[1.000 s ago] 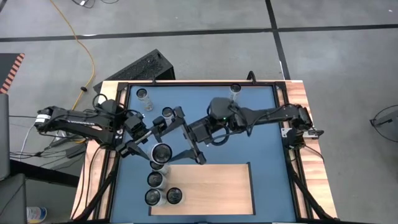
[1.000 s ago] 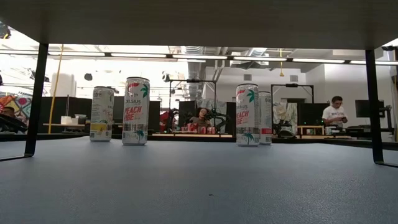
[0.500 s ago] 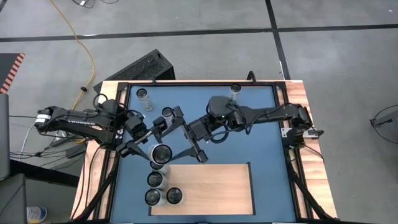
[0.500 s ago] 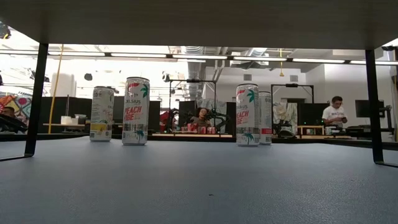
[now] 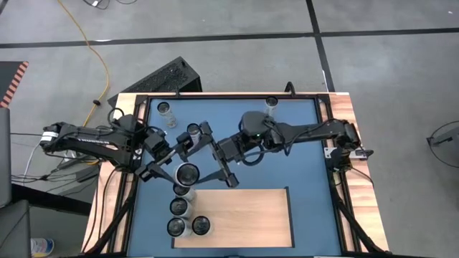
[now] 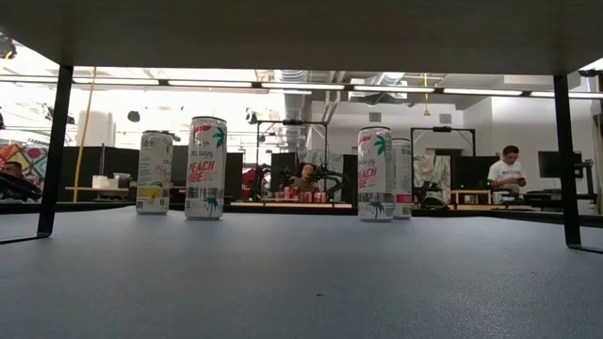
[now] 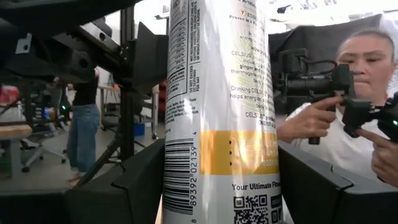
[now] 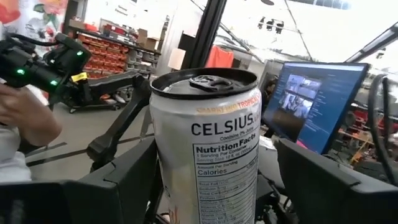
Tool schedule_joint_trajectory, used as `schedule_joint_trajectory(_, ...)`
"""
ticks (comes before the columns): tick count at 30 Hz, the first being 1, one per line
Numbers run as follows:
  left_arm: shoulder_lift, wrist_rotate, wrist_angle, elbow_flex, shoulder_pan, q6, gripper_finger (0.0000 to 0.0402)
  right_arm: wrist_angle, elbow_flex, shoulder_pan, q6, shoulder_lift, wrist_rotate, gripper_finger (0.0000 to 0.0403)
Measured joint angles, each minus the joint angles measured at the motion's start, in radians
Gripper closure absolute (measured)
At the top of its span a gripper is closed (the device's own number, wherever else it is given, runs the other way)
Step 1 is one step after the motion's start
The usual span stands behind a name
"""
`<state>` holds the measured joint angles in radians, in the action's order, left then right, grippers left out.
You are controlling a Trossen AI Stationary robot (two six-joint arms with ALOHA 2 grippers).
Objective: Place canned beverage on shelf
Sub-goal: Put the right white yellow soda can on the shelf aligned with the other white yellow soda can
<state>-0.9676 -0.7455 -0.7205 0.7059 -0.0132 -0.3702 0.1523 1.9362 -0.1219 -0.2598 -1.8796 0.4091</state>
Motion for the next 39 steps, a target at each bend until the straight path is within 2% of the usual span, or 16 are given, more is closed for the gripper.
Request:
schedule_joint_trajectory(5, 0.002, 0.024, -0.001, 0.003, -0.001, 0.04, 0.0152, 0.058, 0.0, 0.0, 0.031, 0.001, -0.064, 0.0087)
schedule_joint_trajectory(13, 0.0, 0.011, 0.031, 0.003, -0.006, 0.064, 0.0152, 0.032, 0.0, 0.0, 0.072, 0.002, -0.067, 0.0087)
schedule_joint_trajectory(27, -0.001, 0.016, 0.038, -0.001, -0.007, 0.079, 0.0152, -0.023, 0.029, 0.018, 0.14, 0.012, -0.032, 0.0087)
schedule_joint_trajectory(33, -0.003, 0.001, 0.067, -0.001, -0.006, 0.073, 0.0152, -0.078, 0.029, 0.02, 0.139, 0.011, 0.056, 0.0087)
schedule_joint_trajectory(39, -0.003, 0.002, 0.065, -0.001, -0.009, 0.073, 0.0152, -0.076, 0.029, 0.027, 0.14, 0.011, 0.061, 0.0087)
